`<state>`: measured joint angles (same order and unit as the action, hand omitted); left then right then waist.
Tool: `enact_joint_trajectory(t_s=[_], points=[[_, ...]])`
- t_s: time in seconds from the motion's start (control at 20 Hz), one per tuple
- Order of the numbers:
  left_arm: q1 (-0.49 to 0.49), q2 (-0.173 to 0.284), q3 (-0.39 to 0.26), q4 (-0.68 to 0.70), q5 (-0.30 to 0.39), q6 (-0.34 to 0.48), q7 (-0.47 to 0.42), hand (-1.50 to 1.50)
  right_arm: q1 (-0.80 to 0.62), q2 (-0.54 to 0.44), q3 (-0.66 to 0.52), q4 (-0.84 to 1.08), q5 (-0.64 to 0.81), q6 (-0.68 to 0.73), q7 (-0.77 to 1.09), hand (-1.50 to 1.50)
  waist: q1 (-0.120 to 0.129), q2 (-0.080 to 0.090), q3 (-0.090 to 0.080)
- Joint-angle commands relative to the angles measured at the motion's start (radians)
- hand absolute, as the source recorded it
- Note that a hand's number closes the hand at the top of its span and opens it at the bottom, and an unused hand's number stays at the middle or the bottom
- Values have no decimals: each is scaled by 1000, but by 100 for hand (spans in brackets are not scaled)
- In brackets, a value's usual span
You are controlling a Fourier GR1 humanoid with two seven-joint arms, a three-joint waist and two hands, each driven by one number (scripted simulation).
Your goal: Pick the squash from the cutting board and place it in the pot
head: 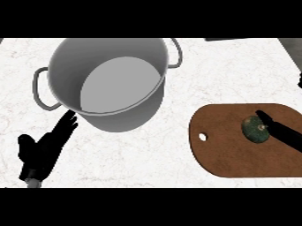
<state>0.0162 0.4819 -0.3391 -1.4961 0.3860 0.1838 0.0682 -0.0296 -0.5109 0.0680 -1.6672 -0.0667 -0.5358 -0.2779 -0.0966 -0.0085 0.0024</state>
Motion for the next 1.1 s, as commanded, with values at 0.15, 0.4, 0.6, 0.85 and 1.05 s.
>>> enact_joint_trajectory(t_s=[0.15, 0.4, 0.6, 0.85, 1.05], points=[[-93, -49, -35, 79, -26, -78, 4, 0, 236, -80, 40, -315, 147, -84, 273, -150, 65, 5, -6], [-87, -102, -69, 126, -75, -44, -22, 0, 278, -208, -24, -447, 72, 20, 616, -150, 69, 7, -7], [-137, -121, -49, 131, -67, -72, 12, 0, 197, -208, -47, -444, 36, 54, 784, -150, 91, 10, -4], [-132, -106, -20, 111, -71, -85, 17, 0, 163, -209, -16, -318, -49, 181, 829, -150, 102, 10, -3], [-143, -103, -13, 119, -92, -86, 17, 0, 185, -216, 67, -204, -43, 301, 779, -150, 103, 11, -2]])
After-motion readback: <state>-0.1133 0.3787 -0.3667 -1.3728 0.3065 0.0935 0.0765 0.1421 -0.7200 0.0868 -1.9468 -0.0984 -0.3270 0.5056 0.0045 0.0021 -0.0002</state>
